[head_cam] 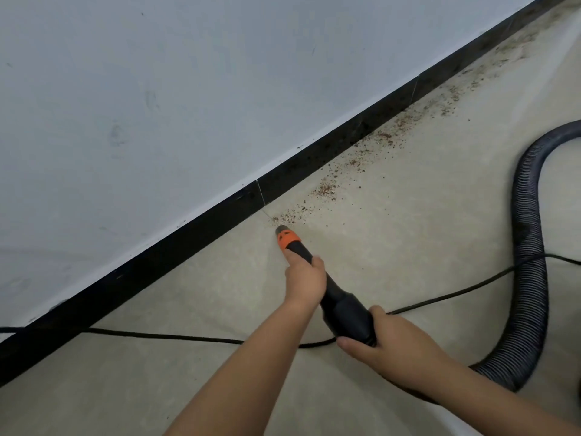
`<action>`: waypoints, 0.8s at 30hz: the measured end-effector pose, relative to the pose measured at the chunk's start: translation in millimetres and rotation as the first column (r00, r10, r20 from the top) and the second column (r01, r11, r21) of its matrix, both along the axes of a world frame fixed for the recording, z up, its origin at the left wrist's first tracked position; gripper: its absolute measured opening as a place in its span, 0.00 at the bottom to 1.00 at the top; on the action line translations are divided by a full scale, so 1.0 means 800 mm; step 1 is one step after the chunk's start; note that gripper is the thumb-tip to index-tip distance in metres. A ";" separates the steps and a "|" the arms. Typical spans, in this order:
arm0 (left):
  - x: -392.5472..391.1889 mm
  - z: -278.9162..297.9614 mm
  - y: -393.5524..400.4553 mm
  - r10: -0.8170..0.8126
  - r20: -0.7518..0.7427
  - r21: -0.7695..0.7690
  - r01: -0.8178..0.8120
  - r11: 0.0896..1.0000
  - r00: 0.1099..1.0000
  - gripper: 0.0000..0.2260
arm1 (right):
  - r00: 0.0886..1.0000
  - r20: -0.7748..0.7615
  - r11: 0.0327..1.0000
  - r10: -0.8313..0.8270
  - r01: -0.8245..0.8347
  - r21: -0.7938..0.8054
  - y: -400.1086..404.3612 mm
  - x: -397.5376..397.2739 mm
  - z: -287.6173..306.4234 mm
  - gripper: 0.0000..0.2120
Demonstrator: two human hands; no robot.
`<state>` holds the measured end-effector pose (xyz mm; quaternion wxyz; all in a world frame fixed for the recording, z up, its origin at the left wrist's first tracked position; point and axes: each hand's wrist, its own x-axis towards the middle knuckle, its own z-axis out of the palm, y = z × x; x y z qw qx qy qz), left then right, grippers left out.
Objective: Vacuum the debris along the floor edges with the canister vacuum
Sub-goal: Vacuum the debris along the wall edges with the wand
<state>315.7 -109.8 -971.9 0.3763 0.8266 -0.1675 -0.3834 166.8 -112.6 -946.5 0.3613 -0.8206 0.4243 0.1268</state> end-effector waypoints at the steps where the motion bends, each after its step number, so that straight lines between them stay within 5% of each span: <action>1: 0.011 0.002 -0.002 0.013 0.015 0.003 -0.013 1.000 1.000 0.27 | 1.000 0.016 1.000 -0.007 0.007 0.006 -0.002 0.011 -0.001 0.22; 9: 0.069 0.013 -0.016 0.095 0.009 0.049 -0.095 0.994 0.995 0.24 | 0.994 0.104 0.995 -0.022 0.012 0.095 -0.012 0.068 -0.005 0.23; 24: -0.018 0.018 -0.032 -0.094 -0.028 0.045 0.095 0.994 0.995 0.24 | 0.998 0.003 0.997 -0.070 0.070 0.026 -0.012 -0.022 0.018 0.23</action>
